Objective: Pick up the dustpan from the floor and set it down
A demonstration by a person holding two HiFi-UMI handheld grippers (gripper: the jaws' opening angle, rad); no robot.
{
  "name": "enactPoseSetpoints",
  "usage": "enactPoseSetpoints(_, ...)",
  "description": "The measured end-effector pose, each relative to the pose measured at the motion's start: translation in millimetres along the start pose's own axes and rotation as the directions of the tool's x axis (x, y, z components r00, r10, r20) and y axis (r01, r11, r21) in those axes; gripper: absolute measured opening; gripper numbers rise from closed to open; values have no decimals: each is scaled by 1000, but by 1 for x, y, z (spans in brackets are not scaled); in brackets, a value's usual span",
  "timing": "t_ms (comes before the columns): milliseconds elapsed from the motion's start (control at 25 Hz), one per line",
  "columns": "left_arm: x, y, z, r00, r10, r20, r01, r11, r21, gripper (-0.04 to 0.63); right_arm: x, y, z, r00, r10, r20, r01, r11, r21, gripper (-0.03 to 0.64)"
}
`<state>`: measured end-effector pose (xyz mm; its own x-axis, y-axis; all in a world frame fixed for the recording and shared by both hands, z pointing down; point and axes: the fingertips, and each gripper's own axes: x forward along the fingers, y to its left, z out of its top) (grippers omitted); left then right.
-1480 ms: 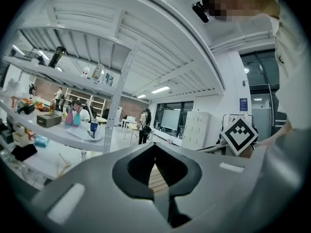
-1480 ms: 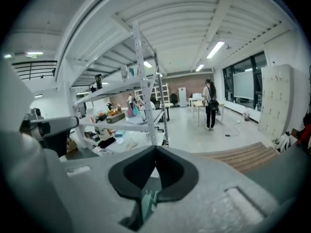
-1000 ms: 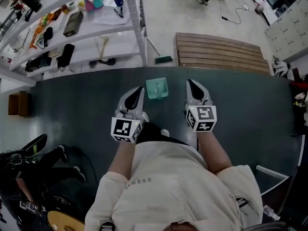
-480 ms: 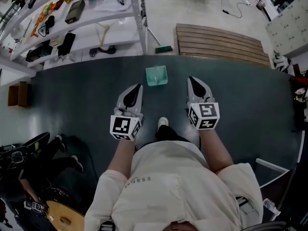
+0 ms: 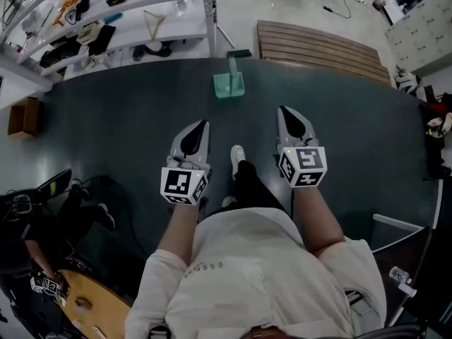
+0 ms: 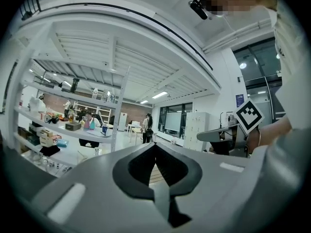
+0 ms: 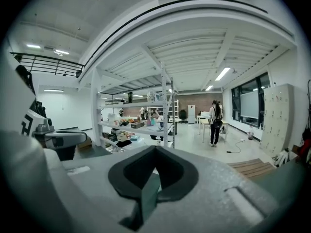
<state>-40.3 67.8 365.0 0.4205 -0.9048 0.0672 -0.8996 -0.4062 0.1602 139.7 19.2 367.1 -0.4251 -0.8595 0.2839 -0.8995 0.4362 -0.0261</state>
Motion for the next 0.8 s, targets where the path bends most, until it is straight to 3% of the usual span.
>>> enactPoseSetpoints(320, -83, -45, -4, 1000, -9, 14, 9, 1000, 15, 15, -83, 34, -30, 1000, -7, -24, 8, 999, 35, -11)
enactPoseSetpoints(800, -123, -94, 15, 997, -21, 74, 20, 1000, 10, 15, -148, 50, -45, 999, 34, -7, -34, 999, 22, -11)
